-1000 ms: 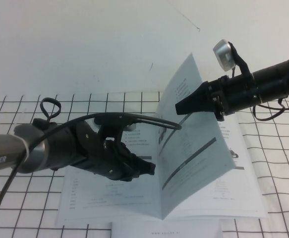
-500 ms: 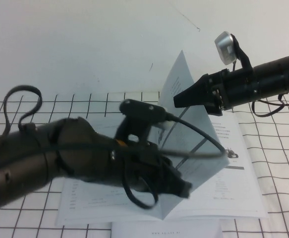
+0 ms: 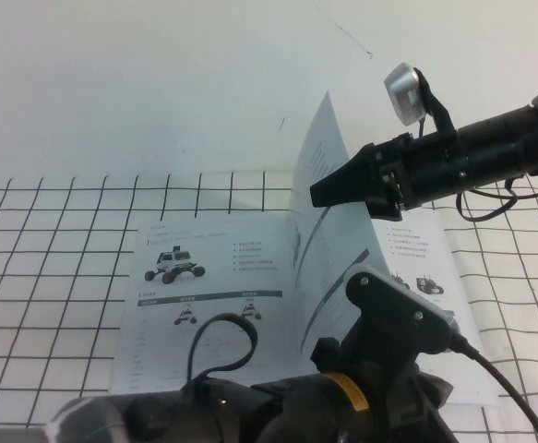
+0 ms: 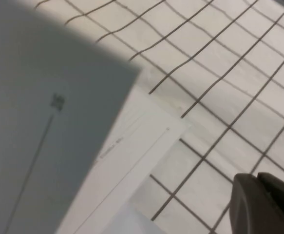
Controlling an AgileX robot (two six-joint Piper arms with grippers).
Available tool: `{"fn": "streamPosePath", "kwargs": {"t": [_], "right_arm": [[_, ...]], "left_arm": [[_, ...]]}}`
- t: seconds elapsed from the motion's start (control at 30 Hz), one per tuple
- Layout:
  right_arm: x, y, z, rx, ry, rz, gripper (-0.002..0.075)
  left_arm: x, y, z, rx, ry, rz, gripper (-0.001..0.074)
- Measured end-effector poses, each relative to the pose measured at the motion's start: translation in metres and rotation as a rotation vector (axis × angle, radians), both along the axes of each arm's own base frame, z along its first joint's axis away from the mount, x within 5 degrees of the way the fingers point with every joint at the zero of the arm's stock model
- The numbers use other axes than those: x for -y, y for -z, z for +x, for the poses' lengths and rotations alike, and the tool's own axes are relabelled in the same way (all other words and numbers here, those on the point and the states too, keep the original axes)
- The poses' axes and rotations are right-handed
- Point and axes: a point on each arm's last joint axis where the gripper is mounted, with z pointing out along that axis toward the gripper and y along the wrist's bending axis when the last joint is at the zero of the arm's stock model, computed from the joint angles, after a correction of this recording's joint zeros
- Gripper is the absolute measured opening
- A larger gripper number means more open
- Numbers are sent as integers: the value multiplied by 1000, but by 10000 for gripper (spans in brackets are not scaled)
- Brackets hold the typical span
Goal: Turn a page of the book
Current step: Open the closed book
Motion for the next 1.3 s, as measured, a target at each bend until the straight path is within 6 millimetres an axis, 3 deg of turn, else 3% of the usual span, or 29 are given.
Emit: {"fn": "streamPosePath", "kwargs": {"t": [0.17, 0.5, 0.87, 1.13, 1.3], "right_arm": [[-1, -1, 0, 0, -1, 0, 456], [1, -24, -8, 64, -14, -9, 456], [4, -37, -14, 121, -42, -57, 456], [11, -64, -15, 274, -114, -224, 456], [26, -44, -16, 230, -167, -475, 432]], "left_arm": [[2, 19, 7, -36, -47, 28, -3], [-1, 15, 17, -17, -178, -32, -3], [-28, 23, 34, 3, -492, 119, -3], [-37, 23, 38, 29, -591, 167, -3], [-37, 23, 38, 20, -596, 160, -3]]}}
